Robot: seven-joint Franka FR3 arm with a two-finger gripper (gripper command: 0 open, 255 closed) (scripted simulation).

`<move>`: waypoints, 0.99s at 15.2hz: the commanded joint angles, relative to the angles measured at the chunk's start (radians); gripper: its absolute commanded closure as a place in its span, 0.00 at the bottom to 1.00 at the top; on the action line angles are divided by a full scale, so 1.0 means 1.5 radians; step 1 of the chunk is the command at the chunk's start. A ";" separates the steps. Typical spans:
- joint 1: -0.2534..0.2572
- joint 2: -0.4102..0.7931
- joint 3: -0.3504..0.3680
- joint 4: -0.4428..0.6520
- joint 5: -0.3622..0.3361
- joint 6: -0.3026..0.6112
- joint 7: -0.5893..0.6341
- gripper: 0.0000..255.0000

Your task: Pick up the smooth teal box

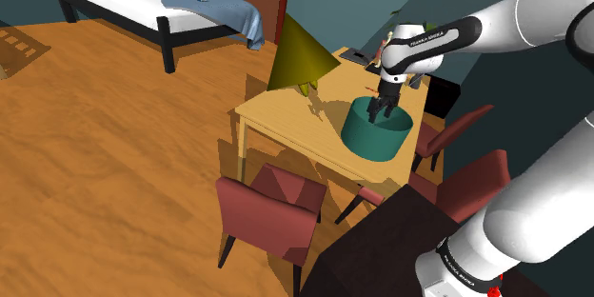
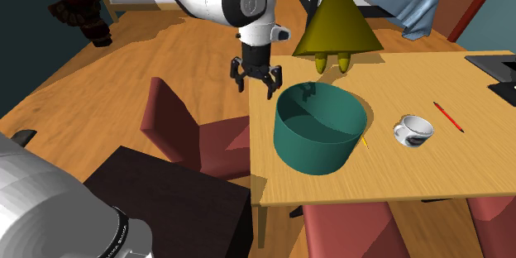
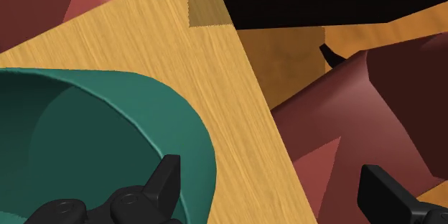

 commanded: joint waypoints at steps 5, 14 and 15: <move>-0.024 0.160 -0.008 0.120 0.056 0.038 -0.068 0.00; -0.044 0.258 0.003 0.163 0.090 0.091 -0.097 0.00; -0.046 0.268 0.005 0.161 0.094 0.102 -0.099 0.00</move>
